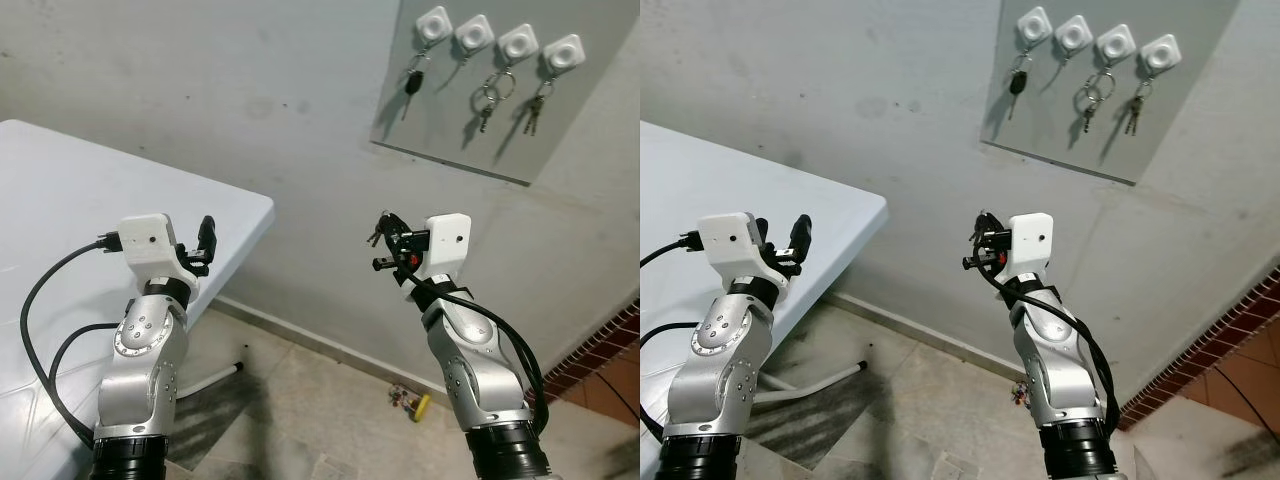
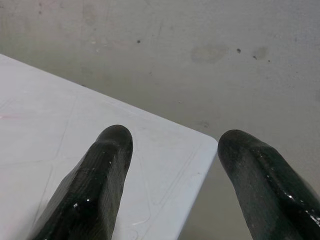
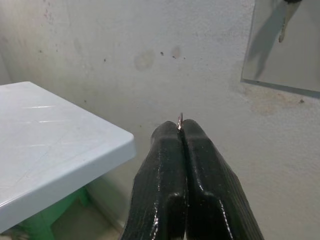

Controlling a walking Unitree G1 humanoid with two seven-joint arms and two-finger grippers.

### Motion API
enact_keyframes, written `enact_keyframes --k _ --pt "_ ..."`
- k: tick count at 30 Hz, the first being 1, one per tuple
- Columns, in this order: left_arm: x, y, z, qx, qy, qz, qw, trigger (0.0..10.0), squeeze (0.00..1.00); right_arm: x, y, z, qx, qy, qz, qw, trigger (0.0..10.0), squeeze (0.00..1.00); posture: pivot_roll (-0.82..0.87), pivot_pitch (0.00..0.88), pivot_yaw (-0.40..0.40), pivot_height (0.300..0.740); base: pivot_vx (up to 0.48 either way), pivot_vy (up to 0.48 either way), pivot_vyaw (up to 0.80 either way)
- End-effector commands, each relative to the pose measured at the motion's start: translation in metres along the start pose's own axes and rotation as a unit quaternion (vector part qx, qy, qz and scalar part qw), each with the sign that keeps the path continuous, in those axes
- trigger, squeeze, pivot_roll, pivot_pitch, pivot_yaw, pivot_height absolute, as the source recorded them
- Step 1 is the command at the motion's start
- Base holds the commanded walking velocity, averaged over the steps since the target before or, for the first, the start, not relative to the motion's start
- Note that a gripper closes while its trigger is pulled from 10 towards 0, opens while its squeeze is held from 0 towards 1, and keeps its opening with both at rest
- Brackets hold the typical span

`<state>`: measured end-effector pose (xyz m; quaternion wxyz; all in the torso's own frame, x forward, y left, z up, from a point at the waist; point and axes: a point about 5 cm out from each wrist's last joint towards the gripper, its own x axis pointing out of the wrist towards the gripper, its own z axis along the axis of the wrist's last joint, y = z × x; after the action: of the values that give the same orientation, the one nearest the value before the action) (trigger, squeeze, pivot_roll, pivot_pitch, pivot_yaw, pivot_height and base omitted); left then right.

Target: Hang keys on a hook

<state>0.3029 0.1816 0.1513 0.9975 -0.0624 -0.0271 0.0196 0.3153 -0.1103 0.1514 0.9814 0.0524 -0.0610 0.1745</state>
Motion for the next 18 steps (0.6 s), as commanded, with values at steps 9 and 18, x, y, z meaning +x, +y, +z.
enact_keyframes --k 9,18 --pt "0.0003 -0.0048 0.005 0.001 -0.004 -0.013 1.0 10.0 0.0 0.0 -0.006 0.005 0.004 -0.004 -0.01 1.0 10.0 0.0 -0.11 0.012 -0.03 0.74 0.0 0.0 -0.49" --pt "0.0006 -0.0057 0.0053 0.0 -0.003 -0.017 1.0 10.0 0.0 0.0003 -0.0058 0.0052 0.002 -0.003 -0.01 1.0 10.0 0.0 -0.11 0.013 -0.029 0.74 0.0 0.0 -0.67"
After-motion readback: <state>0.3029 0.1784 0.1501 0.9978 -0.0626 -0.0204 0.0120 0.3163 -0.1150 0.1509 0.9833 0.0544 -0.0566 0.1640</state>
